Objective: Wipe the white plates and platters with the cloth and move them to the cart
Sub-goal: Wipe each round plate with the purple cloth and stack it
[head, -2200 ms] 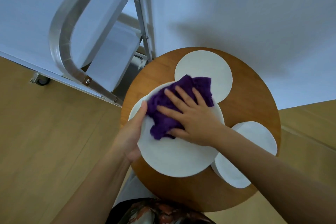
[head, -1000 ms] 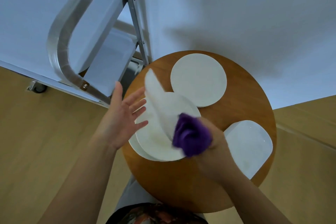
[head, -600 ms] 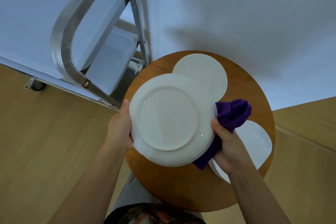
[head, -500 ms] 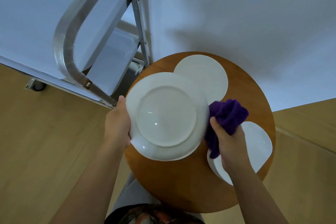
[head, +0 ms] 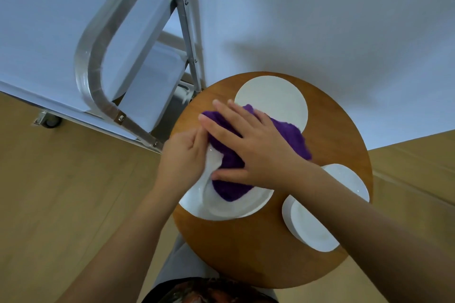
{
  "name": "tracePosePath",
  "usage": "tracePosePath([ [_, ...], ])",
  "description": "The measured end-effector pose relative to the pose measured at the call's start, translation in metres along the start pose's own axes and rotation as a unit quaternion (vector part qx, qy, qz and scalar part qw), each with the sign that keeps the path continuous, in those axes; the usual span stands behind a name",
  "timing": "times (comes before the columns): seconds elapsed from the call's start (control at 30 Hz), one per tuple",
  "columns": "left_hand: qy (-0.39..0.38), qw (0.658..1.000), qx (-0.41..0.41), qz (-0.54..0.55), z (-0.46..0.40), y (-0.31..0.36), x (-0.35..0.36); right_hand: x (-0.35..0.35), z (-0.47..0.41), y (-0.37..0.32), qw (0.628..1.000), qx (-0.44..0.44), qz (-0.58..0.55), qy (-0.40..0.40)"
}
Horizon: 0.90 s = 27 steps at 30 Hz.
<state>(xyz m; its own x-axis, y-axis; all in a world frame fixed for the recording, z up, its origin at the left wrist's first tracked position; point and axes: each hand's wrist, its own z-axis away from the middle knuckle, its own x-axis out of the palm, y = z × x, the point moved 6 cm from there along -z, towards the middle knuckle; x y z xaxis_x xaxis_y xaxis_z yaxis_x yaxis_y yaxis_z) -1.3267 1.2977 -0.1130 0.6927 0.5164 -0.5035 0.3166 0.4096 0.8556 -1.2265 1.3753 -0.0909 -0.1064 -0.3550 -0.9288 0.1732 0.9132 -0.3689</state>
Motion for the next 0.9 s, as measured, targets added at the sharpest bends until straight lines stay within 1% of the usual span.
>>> tracePosePath([
  [0.07, -0.002, 1.0, 0.009, 0.025, 0.006, -0.001, 0.002, 0.002, -0.008, -0.003, 0.999, -0.041, 0.01, -0.001],
  [0.13, 0.015, 0.999, 0.028, 0.02, 0.008, -0.001, -0.002, -0.001, -0.009, 0.003, 0.999, -0.035, -0.017, 0.011],
  [0.2, 0.046, 0.998, 0.034, 0.008, 0.006, -0.002, -0.012, -0.006, -0.004, 0.018, 0.995, 0.015, -0.091, 0.04],
  [0.27, 0.09, 0.995, 0.002, 0.036, 0.002, -0.007, -0.023, -0.006, 0.005, 0.037, 0.971, 0.096, -0.203, 0.08],
  [0.33, 0.133, 0.987, -0.052, 0.079, 0.001, -0.014, -0.03, -0.004, 0.015, 0.051, 0.932, 0.167, -0.292, 0.133],
  [0.43, 0.163, 0.971, -0.124, 0.126, 0.008, -0.023, -0.028, 0.003, 0.03, 0.059, 0.88, 0.228, -0.362, 0.206],
  [0.47, 0.177, 0.96, -0.165, 0.139, 0.011, -0.027, -0.025, 0.009, 0.036, 0.06, 0.854, 0.257, -0.392, 0.225],
  [0.57, 0.228, 0.907, -0.289, 0.205, 0.022, -0.041, -0.012, 0.037, 0.054, 0.059, 0.73, 0.364, -0.502, 0.289],
  [0.6, 0.229, 0.895, -0.311, 0.223, 0.027, -0.042, -0.007, 0.043, 0.057, 0.059, 0.704, 0.391, -0.514, 0.296],
  [0.63, 0.219, 0.891, -0.327, 0.226, 0.03, -0.044, -0.002, 0.045, 0.059, 0.062, 0.697, 0.408, -0.516, 0.287],
  [0.7, 0.166, 0.902, -0.324, 0.233, 0.037, -0.052, 0.007, 0.041, 0.059, 0.073, 0.707, 0.425, -0.519, 0.221],
  [0.73, 0.104, 0.91, -0.302, 0.265, 0.038, -0.057, 0.012, 0.037, 0.059, 0.08, 0.716, 0.428, -0.524, 0.174],
  [0.77, 0.002, 0.909, -0.273, 0.316, 0.037, -0.056, 0.016, 0.03, 0.058, 0.086, 0.727, 0.422, -0.527, 0.123],
  [0.8, -0.121, 0.894, -0.244, 0.356, 0.036, -0.051, 0.02, 0.024, 0.056, 0.09, 0.743, 0.407, -0.527, 0.065],
  [0.83, -0.207, 0.855, -0.244, 0.408, 0.036, -0.045, 0.022, 0.018, 0.051, 0.091, 0.762, 0.384, -0.522, 0.004],
  [0.87, -0.273, 0.786, -0.272, 0.483, 0.037, -0.042, 0.025, 0.013, 0.045, 0.089, 0.78, 0.358, -0.511, -0.053],
  [0.9, -0.31, 0.723, -0.296, 0.542, 0.036, -0.037, 0.027, 0.009, 0.038, 0.085, 0.796, 0.335, -0.494, -0.097],
])
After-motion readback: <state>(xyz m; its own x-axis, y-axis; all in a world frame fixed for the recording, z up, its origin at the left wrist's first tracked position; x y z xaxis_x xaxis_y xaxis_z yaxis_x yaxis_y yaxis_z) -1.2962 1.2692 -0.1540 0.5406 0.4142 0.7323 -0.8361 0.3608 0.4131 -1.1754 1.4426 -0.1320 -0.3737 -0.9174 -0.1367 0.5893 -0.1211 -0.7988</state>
